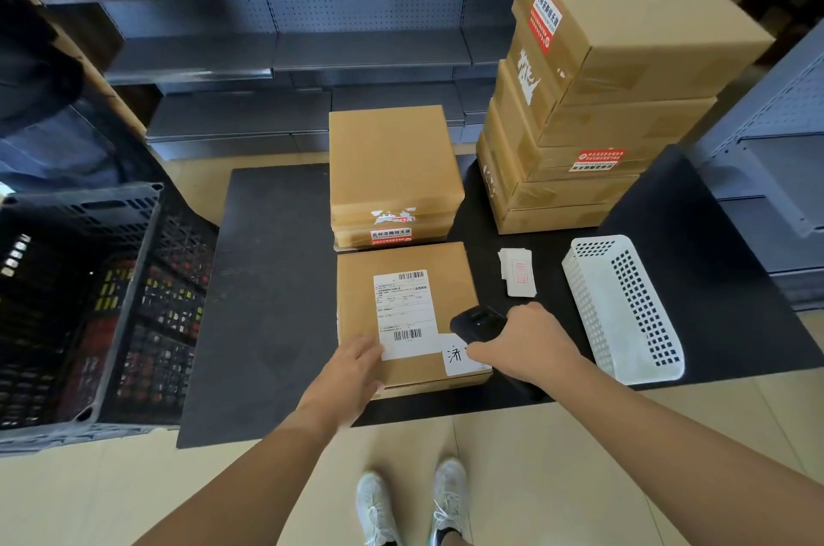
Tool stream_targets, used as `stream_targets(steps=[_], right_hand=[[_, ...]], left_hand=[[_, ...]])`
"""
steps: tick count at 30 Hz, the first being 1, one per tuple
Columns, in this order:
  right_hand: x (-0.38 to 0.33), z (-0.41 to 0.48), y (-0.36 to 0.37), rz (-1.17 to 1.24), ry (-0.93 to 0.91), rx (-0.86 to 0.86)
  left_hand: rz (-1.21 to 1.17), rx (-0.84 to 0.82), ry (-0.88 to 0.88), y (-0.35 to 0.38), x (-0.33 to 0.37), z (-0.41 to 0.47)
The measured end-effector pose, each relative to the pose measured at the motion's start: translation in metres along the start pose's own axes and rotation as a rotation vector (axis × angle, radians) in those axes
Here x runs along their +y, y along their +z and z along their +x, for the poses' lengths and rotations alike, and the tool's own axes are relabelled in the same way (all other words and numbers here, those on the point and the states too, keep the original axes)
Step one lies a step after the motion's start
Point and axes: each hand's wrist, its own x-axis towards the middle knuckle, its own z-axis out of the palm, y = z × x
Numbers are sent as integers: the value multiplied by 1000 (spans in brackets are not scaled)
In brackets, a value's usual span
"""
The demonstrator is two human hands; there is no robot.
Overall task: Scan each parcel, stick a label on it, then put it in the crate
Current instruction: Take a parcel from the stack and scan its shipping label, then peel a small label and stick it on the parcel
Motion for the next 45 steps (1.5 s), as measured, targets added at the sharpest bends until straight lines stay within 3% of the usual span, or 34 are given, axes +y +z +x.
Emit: stream_targets(steps=[11, 24, 36, 41, 45], right_hand=[[9, 4, 4, 37, 25, -22], [73, 79, 52, 113, 261, 131], [78, 113, 78, -62, 233, 57], [79, 111, 65, -57, 247, 68], [94, 125, 55, 233, 210, 185]], left_hand=[[-16, -2, 0, 3, -4, 1], [-78, 64, 2, 24, -22, 2], [-89, 185, 4, 44, -34, 3], [-60, 255, 0, 22, 11, 30], [-116, 160, 84, -4, 87, 105]])
